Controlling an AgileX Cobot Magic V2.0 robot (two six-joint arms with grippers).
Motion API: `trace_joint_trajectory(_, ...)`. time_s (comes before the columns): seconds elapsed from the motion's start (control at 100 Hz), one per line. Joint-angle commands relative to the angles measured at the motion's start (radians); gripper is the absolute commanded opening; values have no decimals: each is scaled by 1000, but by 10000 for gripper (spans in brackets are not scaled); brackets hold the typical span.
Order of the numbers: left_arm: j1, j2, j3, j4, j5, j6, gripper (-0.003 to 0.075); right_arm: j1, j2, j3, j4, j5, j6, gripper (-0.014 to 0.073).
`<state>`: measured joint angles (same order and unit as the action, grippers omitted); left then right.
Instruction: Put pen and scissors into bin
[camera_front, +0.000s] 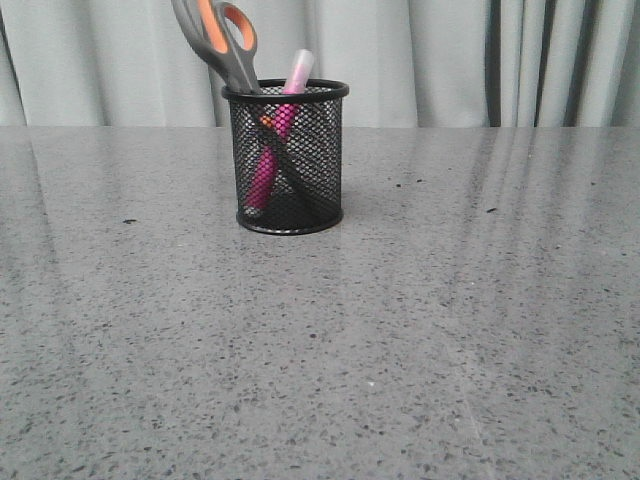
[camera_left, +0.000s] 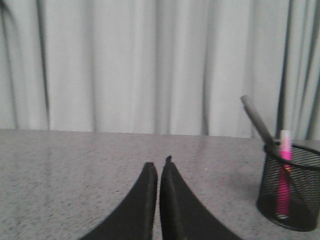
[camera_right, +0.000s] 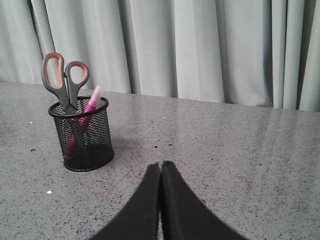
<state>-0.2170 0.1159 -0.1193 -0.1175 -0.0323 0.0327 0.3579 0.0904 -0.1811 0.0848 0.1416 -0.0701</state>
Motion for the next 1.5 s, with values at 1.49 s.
trace_joint_trajectory(1.49, 174, -152, 148, 70, 3, -104, -20, -6, 13, -27, -13, -82, -9, -55)
